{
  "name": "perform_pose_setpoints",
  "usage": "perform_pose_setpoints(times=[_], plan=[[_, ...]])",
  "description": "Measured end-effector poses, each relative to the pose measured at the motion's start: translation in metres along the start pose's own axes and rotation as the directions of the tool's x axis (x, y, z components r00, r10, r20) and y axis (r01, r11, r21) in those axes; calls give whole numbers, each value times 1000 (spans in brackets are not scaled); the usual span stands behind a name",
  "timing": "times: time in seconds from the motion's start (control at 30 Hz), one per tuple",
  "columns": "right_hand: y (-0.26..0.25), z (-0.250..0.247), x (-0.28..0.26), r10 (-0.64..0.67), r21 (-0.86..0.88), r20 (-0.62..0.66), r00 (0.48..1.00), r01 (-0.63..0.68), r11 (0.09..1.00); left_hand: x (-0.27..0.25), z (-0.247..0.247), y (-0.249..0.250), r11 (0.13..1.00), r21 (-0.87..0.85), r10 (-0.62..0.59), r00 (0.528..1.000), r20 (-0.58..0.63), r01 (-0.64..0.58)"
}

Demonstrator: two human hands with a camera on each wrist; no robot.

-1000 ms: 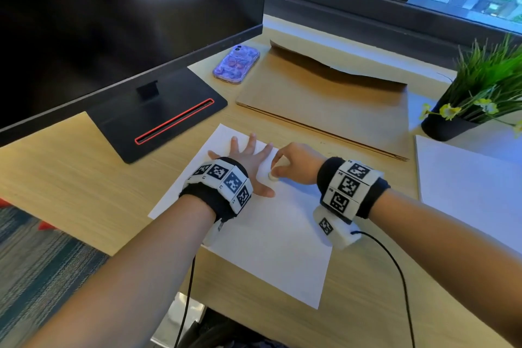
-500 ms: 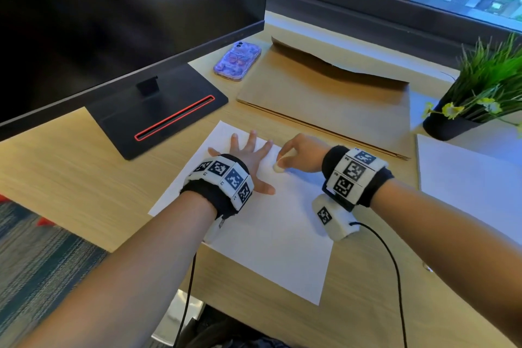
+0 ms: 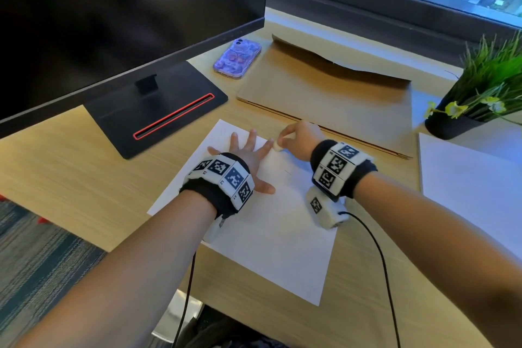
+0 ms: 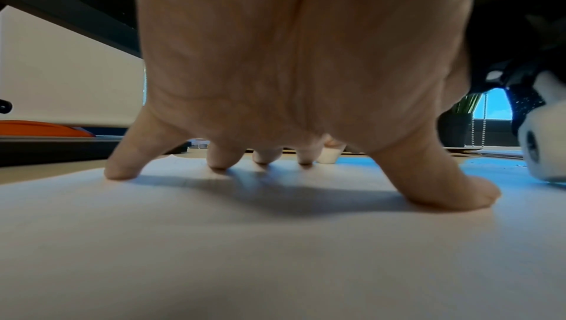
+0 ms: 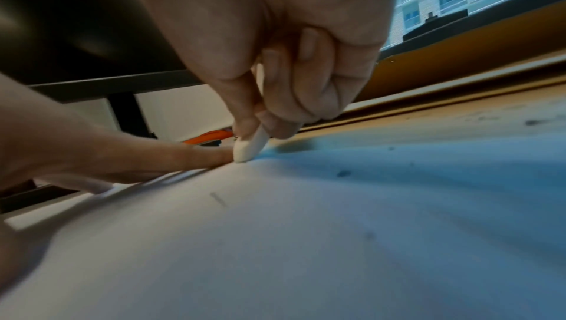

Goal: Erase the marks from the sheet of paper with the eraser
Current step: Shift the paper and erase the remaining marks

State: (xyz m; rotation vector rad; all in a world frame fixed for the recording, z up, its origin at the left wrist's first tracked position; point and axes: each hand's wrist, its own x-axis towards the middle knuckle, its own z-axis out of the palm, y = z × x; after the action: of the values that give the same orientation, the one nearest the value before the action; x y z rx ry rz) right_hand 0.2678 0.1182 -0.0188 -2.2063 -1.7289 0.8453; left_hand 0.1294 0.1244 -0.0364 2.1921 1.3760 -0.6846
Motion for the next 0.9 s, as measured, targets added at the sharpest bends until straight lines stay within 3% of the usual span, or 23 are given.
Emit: perform_pose_setpoints(times=[0.1,0.2,0.27,0.43,0.63,0.8,0.9], plan=[[-1,2,-3,4,1,-21,1000,-4,1000,-2,0,0,1000,0,0,1000,4,0],[4,0,-13,-26,-148,143,989,47,988,-2,-1,0,1000,-13,-5,1000,17,5],[5,-2,-12,-23,-157,182,983,52,986,-1,-1,0,1000,-7,-9,1000,21,9],[2,-2,1,11,28,-22,1000,-10,1000,-1,-1,1,1000,-1,-12,1000,14,12],[17,0,-19,-15,-160,199,980,48,986,-2,-3,0,1000,-8,-10,999,32,11],[5,-2,-2,27,30,12,1000,-27,999,-3,-3,2,1000,9,-8,1000,22,8],[5,3,-5,30,56,-17,999,-29,998,-3,-3,1,1000,17,-12,1000,19,11]])
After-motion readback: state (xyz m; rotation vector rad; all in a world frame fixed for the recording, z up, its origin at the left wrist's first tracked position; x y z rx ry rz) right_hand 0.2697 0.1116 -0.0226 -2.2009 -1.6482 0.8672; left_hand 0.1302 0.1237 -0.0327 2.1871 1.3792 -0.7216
